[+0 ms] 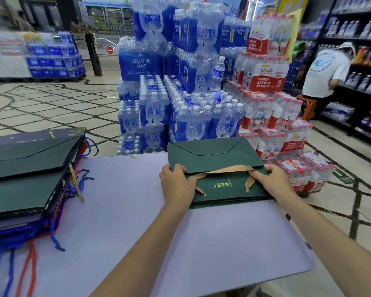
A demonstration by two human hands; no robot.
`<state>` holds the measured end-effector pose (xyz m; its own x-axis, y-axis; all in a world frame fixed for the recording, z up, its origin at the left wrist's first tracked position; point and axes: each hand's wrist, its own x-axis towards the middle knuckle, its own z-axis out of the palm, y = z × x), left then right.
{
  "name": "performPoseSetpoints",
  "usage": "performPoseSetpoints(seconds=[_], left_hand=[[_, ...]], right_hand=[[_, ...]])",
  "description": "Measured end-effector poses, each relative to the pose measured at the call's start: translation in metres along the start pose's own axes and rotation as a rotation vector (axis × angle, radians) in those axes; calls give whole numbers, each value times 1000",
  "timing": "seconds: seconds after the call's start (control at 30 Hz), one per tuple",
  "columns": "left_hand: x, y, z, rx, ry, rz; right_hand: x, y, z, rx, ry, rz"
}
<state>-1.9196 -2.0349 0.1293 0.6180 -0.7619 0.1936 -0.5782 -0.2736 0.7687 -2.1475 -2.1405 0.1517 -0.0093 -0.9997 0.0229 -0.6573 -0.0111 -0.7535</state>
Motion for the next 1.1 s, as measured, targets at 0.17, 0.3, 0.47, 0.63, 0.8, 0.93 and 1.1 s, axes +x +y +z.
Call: performPoseSetpoints(seconds=[0.17, 0.3, 0.47, 0.63, 0.8, 0.93, 1.1], left_hand=[[-12, -1, 3, 0, 14, 0], [-16, 0, 3, 26, 28, -3], [-18, 0, 4, 46, 45, -6], [-18, 0, 3, 58, 40, 1], [-16, 2, 0, 95, -14, -32], [-14, 8, -26, 178, -110, -19], [-7, 1, -127, 146, 46, 127]], right_hand=[[1, 2, 0, -18, -23, -15], [-1, 0, 1, 18, -59, -68], [2, 4, 1, -2, -83, -107], [-6, 3, -2, 21, -110, -139], [-16, -4, -30, 72, -272, -78], [-28, -27, -45, 53, -122, -146], [-61, -98, -11, 181, -97, -322]])
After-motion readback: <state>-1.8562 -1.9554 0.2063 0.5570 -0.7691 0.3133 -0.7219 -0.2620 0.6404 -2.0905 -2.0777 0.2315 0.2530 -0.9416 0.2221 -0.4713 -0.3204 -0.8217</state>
